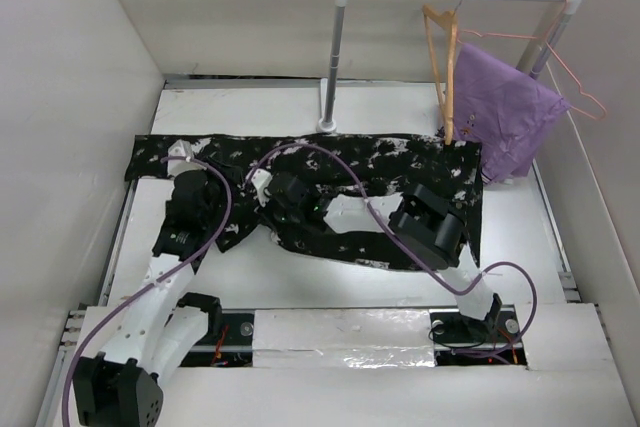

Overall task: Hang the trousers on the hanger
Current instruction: Flatten out the trousers at the center of the board.

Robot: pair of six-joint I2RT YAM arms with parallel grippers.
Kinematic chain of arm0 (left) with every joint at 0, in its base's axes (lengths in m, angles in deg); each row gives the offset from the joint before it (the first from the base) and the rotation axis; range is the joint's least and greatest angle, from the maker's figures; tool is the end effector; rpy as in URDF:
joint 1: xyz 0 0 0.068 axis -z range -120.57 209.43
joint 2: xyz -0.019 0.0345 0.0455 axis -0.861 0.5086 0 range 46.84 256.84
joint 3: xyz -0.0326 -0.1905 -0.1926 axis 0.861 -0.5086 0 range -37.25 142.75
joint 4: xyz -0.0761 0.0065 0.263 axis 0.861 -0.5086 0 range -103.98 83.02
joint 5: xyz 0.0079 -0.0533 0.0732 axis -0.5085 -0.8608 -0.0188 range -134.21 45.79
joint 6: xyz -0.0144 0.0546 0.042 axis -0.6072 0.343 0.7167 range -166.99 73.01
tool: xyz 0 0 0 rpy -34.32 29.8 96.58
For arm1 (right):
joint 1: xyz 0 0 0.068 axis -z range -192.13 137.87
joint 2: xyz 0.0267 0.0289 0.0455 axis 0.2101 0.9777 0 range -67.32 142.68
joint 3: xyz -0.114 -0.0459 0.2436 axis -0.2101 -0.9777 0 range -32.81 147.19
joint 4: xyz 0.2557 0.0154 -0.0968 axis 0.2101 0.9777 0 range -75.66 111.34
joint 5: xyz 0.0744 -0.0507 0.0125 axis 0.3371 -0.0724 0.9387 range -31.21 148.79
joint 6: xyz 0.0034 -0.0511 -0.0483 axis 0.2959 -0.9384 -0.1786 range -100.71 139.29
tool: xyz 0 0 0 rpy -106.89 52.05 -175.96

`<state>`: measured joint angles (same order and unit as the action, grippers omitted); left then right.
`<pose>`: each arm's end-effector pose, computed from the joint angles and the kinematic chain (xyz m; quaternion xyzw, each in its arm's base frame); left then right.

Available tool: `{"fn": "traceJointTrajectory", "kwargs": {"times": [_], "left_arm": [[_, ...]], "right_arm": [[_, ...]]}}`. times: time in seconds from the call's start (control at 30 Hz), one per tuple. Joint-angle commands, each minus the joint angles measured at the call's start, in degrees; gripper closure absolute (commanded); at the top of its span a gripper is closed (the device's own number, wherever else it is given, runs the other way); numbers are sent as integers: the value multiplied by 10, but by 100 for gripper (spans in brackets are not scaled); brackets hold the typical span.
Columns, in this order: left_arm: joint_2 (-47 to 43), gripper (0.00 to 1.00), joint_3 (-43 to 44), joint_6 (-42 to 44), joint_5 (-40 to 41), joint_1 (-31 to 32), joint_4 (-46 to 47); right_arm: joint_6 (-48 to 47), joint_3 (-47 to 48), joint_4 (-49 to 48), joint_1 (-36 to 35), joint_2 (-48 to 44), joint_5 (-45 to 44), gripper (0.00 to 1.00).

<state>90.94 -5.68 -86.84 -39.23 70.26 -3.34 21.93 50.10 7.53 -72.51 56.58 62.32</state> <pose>0.2222 -0.0374 0.2795 -0.2175 0.7277 -0.2483 0.6012 0.2492 0.4453 0.1348 -0.4391 0.7665 0.2678 0.3846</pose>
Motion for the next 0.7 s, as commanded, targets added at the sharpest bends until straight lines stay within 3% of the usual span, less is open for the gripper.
{"fn": "traceJointTrajectory", "kwargs": {"times": [0.0,0.17,0.3,0.47,0.5,0.67], "left_arm": [[1,69,-31,-29,31,-12,6],[-51,66,-87,-121,117,-26,-69],[-110,70,-113,-215,178,-26,-183],[-170,62,-126,-293,225,-26,-259],[-175,56,-126,-311,226,-26,-276],[-172,47,-164,-382,225,-26,-284]], "right_arm": [[13,38,-43,19,5,55,90],[47,25,-85,71,11,132,89],[54,8,-102,77,6,150,85],[55,-14,-129,77,-5,170,82],[58,-24,-134,83,-6,175,82],[77,-64,-166,88,-27,192,83]]}}
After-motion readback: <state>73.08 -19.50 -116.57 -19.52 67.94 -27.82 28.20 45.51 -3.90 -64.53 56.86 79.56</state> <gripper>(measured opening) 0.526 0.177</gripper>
